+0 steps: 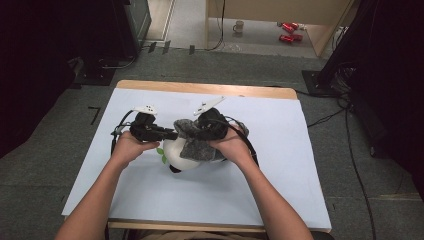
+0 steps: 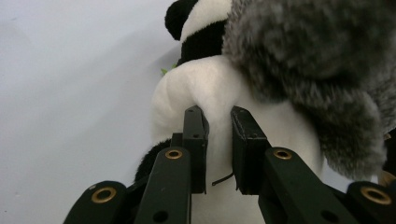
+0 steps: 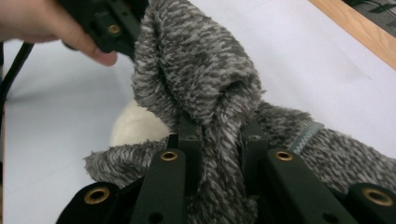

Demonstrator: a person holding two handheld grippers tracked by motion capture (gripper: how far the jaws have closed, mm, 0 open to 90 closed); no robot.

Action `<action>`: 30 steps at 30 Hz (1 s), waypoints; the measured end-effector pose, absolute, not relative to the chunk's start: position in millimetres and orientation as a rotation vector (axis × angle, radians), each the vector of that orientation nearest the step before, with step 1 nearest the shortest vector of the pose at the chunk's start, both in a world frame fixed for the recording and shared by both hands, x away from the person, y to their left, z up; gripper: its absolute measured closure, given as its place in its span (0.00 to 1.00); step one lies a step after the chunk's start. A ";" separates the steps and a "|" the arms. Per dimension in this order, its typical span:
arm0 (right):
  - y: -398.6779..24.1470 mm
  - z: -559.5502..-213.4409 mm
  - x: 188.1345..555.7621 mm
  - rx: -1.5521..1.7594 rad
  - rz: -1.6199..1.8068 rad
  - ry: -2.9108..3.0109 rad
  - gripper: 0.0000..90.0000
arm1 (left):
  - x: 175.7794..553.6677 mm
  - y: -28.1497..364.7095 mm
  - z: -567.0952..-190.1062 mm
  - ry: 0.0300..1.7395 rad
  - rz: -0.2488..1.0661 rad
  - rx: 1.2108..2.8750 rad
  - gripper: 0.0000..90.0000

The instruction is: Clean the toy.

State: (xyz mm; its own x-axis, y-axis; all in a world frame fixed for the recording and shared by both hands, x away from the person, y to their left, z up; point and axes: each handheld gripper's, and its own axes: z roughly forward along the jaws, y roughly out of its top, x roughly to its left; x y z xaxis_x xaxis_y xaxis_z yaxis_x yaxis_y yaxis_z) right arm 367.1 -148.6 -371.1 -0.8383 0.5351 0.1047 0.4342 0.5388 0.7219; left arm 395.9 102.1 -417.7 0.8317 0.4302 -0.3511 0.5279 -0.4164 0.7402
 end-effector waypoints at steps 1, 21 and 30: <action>-152.8 -370.0 368.1 0.839 1.183 2.628 0.86 | 395.9 102.1 -418.0 0.702 -0.133 2.066 0.87; -259.0 -374.7 370.5 1.104 1.128 2.462 0.86 | 412.6 104.3 -422.7 0.723 -0.106 2.060 0.86; -258.0 -375.1 371.9 1.106 1.122 2.466 0.86 | 407.6 109.1 -418.5 0.695 -0.051 2.032 0.72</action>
State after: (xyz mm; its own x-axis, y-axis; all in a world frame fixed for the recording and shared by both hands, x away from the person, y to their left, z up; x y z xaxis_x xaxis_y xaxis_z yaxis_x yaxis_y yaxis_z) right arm 371.9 -258.0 -375.1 -0.6947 0.7114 0.1063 0.5476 0.4272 0.7195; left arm 407.6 109.1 -418.5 0.8374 0.4532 -0.3056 0.4928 -0.3839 0.7809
